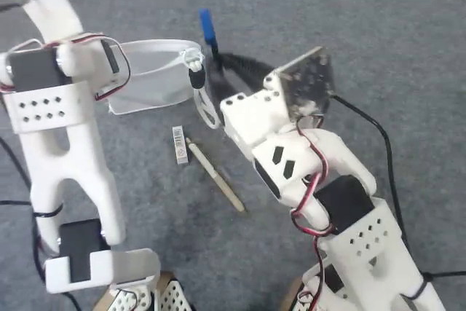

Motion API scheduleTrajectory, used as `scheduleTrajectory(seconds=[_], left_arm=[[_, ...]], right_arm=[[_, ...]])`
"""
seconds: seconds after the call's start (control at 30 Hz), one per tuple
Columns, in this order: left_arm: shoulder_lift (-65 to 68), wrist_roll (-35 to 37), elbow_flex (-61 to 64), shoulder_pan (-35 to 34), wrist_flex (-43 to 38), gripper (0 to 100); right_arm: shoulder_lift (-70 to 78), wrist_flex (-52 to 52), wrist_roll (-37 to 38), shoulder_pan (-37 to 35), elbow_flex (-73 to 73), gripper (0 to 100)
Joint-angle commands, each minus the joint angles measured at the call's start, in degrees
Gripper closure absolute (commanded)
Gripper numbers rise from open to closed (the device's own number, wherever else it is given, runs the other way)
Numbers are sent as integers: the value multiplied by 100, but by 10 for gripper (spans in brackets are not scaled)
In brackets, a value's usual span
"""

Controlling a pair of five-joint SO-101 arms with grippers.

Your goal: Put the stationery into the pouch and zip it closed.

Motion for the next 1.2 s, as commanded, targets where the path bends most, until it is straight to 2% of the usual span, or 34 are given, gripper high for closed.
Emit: scheduleTrajectory(seconds=[0.0,0.2,0.57,0.83,1.17], left_arm=[[-88,105,-127,0,167,990],[-88,105,-127,26,167,990],[-88,97,-119,-9,167,990],[-88,97,-119,-9,167,990],[-88,97,-119,-9,167,990]], right_arm=[[-40,-1042,-44,13,-26,992],[585,-2396,-18,-268,-26,992],[2273,-5182,-18,-303,-35,992],[3354,-5921,-35,-479,-18,992],[4321,-6000,-35,-558,9,992]])
